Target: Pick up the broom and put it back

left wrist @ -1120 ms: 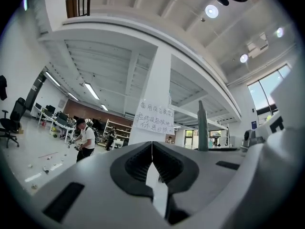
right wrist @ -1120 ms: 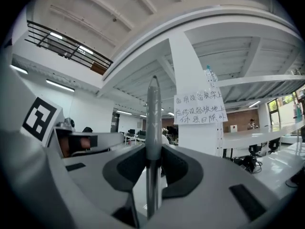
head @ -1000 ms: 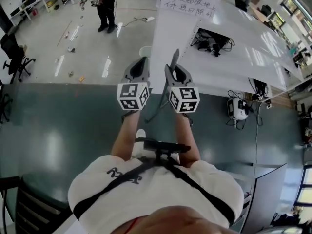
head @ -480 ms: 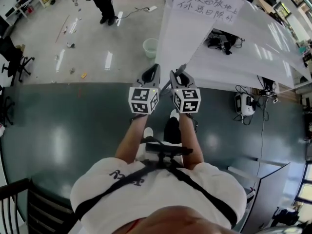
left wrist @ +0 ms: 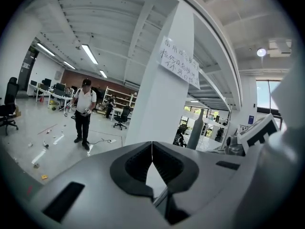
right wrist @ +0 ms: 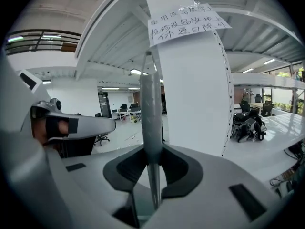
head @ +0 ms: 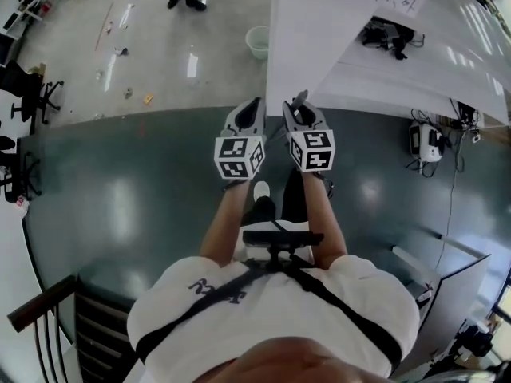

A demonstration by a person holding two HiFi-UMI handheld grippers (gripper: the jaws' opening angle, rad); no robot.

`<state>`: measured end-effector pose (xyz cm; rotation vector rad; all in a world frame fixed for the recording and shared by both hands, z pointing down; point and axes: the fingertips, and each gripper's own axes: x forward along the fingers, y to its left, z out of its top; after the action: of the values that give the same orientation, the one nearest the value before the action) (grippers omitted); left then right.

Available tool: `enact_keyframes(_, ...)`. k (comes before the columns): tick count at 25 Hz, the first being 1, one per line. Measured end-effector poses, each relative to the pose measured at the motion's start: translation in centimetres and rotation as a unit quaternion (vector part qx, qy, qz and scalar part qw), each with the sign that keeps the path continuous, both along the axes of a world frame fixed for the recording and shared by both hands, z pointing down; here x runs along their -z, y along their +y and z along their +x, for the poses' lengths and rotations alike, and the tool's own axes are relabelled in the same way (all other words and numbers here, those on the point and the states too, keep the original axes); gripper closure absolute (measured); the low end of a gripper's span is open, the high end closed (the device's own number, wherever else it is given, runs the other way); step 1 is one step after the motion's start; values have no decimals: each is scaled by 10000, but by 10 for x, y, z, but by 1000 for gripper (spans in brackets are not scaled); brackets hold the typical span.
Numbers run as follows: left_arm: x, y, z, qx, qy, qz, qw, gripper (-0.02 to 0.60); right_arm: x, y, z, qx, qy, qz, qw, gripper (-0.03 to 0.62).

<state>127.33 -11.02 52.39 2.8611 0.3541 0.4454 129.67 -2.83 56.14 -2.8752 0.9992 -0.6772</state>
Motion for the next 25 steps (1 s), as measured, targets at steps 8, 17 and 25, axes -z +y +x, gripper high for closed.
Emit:
enact_keyframes(8, -59, 15, 11, -126, -261, 159, 9995, 569, -62, 27, 15, -244, -304, -266, 9989, 494)
enact_keyframes(17, -130, 19, 23, -76, -759, 185, 9969, 569, -169, 59, 23, -453, -980, -805, 9909, 494)
enact_keyframes(25, -179, 29, 28, -182, -1115, 217, 9934, 569, -246, 65, 31, -375, -1470, -1082, 9825, 494)
